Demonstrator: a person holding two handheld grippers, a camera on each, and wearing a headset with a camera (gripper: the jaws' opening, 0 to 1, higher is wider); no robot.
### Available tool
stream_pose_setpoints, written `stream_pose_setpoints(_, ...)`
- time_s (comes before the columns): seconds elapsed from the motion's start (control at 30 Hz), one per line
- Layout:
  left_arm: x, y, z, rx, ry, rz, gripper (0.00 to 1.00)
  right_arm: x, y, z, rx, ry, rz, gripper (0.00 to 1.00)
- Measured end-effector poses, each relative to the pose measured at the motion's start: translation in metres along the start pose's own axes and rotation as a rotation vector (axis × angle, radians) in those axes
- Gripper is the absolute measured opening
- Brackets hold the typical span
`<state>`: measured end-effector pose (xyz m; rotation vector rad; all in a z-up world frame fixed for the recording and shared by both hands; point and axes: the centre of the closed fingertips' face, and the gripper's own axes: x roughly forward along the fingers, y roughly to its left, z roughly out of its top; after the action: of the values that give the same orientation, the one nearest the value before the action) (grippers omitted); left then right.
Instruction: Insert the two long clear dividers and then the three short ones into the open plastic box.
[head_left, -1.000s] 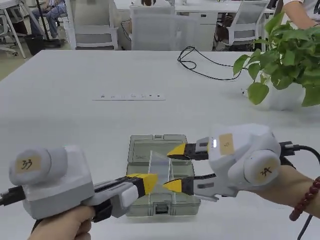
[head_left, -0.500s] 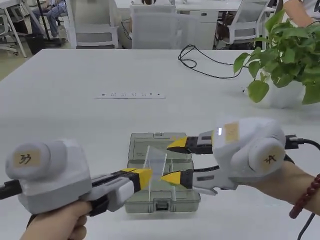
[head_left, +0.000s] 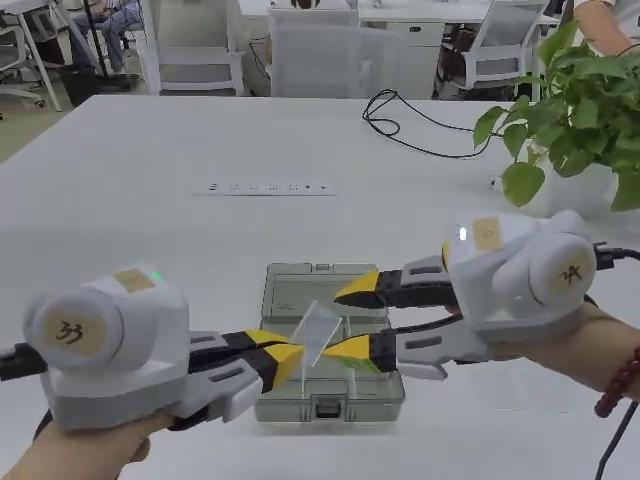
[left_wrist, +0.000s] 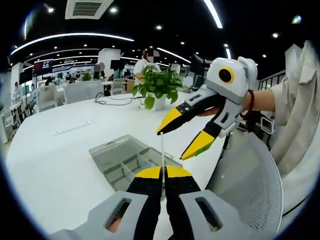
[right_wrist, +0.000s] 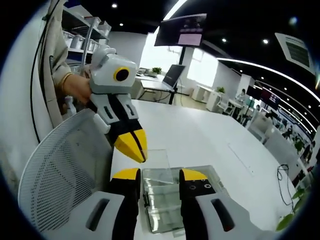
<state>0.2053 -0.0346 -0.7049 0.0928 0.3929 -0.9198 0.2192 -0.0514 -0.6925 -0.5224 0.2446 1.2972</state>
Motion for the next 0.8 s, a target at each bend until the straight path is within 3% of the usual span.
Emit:
stream_pose_setpoints(0.17,-0.002,-0.008,-0.003,0.091,0.035,-0.051,0.0,-0.002,0.006,0.0,-0.001,0.001,0.05,0.29)
stream_pose_setpoints(0.4,-0.001,-0.018,-0.012,0.179,0.087,-0.123,0.0,-0.005,0.024,-0.003,0.006,0.021,0.161,0.27)
stream_pose_setpoints(0.8,-0.005,-0.038,-0.022,0.258,0.107,-0.237,0.0,-0.005,0.046,-0.015,0.021,0.053,0.277,0.19)
